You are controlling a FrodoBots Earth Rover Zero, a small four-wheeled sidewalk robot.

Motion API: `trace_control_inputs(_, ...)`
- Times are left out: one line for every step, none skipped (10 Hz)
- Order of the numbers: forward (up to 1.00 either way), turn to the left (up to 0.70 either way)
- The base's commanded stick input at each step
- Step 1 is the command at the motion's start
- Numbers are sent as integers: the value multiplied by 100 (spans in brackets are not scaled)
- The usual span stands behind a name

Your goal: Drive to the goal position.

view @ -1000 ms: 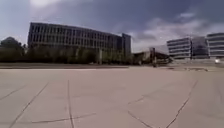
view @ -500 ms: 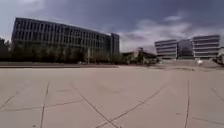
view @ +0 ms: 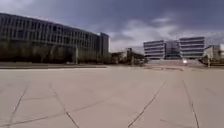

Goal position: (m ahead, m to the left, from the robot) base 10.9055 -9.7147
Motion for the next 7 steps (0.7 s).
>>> trace_control_inputs(100,-36)
trace_control_inputs(100,-36)
trace_control_inputs(100,-36)
trace_control_inputs(100,-36)
trace_control_inputs(100,-36)
trace_control_inputs(100,-36)
trace_control_inputs(100,-36)
